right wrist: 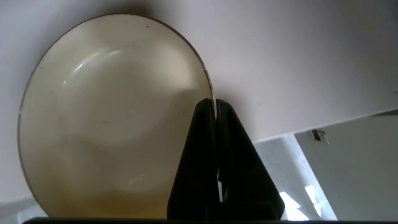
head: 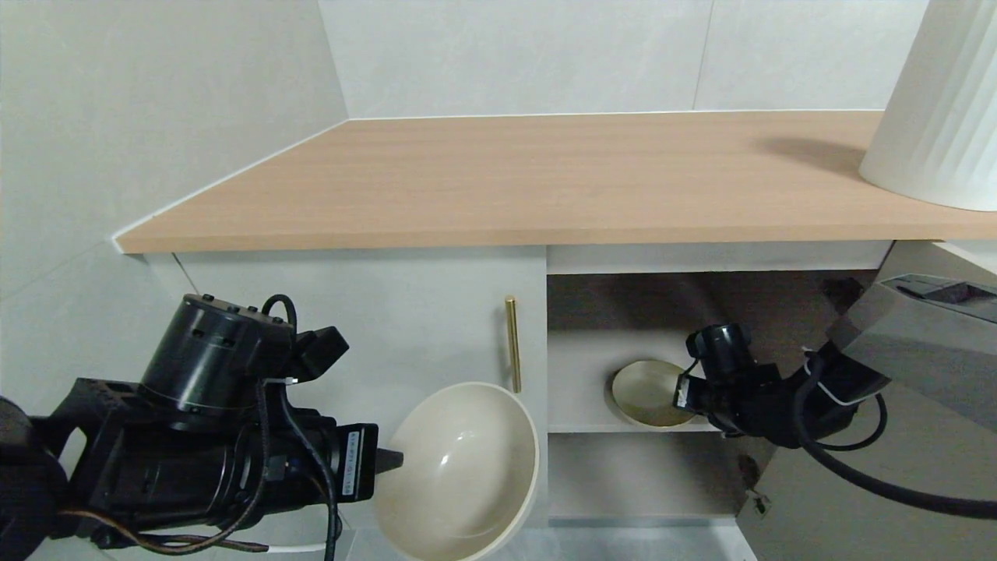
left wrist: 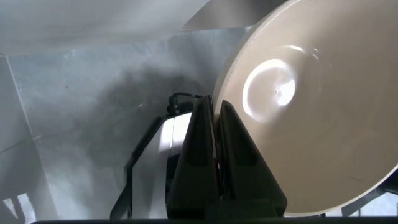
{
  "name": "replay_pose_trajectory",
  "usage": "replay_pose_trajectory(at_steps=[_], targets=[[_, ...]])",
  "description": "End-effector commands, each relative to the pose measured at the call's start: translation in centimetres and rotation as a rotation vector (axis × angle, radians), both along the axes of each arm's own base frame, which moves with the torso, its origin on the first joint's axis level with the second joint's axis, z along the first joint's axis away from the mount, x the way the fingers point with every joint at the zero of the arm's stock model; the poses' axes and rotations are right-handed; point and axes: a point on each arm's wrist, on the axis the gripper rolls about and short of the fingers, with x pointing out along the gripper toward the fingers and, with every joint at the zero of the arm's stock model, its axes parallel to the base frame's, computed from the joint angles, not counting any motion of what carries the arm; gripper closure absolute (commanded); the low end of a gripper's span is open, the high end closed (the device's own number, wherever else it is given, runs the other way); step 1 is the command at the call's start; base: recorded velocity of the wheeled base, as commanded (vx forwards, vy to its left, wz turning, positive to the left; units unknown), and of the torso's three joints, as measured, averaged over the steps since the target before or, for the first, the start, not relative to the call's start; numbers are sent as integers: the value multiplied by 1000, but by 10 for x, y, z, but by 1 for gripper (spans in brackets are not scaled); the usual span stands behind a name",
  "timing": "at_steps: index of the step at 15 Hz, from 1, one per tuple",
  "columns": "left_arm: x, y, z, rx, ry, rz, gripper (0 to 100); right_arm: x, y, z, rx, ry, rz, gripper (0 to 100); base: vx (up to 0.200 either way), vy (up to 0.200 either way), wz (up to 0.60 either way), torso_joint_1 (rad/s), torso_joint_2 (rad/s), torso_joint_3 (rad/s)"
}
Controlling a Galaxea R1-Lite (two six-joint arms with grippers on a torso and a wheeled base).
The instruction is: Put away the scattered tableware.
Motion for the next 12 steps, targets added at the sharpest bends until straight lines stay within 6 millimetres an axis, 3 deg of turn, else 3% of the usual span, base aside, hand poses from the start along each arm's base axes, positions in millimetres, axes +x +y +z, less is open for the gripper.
replay_pose_trajectory(at_steps=[1, 12], targets=[[0, -2, -1, 2, 4, -8, 100, 5, 1, -3, 0, -3, -3, 100, 0, 0, 0, 0, 0, 0], [0, -5, -4, 18, 9, -9, 100, 23, 6, -8, -13, -34, -24, 100, 0, 0, 0, 0, 0, 0]])
